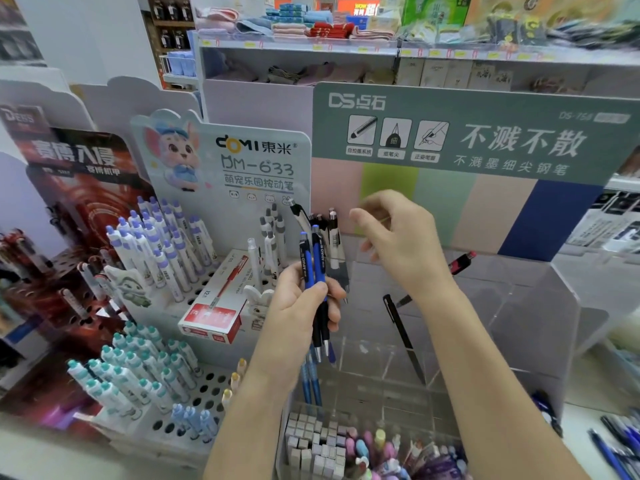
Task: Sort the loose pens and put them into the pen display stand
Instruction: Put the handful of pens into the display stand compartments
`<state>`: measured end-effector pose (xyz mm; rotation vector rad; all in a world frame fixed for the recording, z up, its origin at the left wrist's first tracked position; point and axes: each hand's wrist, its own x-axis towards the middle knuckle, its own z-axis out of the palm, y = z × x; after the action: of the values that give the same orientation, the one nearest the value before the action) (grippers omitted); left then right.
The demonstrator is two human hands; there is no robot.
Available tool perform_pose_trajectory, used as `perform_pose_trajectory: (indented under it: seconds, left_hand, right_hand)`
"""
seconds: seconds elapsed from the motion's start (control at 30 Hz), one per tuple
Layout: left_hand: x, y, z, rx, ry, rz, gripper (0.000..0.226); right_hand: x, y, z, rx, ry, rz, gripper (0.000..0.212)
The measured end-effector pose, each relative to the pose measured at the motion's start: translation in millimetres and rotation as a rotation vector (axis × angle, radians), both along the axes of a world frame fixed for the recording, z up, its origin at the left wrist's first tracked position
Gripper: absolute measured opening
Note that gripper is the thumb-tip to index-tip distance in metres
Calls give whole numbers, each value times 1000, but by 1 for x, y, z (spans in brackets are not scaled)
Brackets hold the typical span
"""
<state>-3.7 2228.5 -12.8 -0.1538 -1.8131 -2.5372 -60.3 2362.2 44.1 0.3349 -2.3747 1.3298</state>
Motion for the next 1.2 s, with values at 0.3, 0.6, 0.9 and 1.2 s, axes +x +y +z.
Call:
perform_pose_trajectory:
  seconds: [0.3, 0.6, 0.9, 1.2]
  left_hand:
    - [-6, 26, 12, -212, 3, -111, 33]
    - [-7, 11, 23, -702, 264, 412, 24]
    - [-66, 22, 30, -1151, 243, 533, 86]
    - [-86, 13, 26, -1043, 370, 538, 66]
  right_hand:
    - [13, 13, -2, -203, -430, 358, 10]
    - [-6, 35, 23, -343, 72, -36, 18]
    - [-19, 7, 0, 335, 43, -208, 27]
    - [-23, -3, -15, 503, -168, -288, 32]
